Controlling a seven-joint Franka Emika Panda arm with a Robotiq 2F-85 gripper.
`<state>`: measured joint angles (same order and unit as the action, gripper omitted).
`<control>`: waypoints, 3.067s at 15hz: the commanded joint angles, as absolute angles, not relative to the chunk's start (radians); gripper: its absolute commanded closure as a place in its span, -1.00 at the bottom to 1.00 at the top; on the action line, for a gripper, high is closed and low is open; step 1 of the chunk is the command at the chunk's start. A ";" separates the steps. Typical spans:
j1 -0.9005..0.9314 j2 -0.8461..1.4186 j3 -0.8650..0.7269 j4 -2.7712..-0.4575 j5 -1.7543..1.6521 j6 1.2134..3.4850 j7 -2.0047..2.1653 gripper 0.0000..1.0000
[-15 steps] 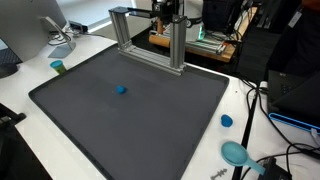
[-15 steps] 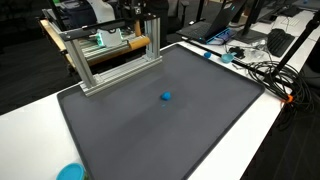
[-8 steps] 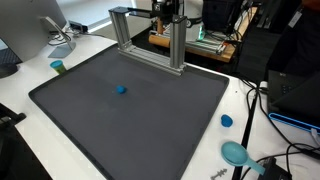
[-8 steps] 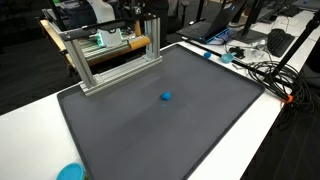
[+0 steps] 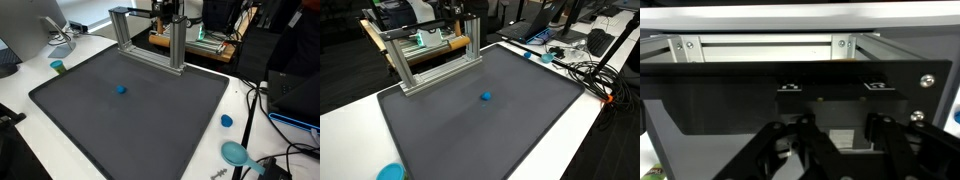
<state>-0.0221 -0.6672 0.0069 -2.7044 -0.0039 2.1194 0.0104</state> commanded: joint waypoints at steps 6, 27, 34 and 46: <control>-0.072 -0.577 0.004 -2.476 -0.073 2.121 0.032 0.57; -0.076 0.048 -0.071 -1.950 0.067 2.218 -0.053 0.57; -0.092 0.172 -0.051 -1.975 0.185 2.286 -0.109 0.57; -0.083 0.244 -0.063 -1.962 0.126 2.295 -0.060 0.57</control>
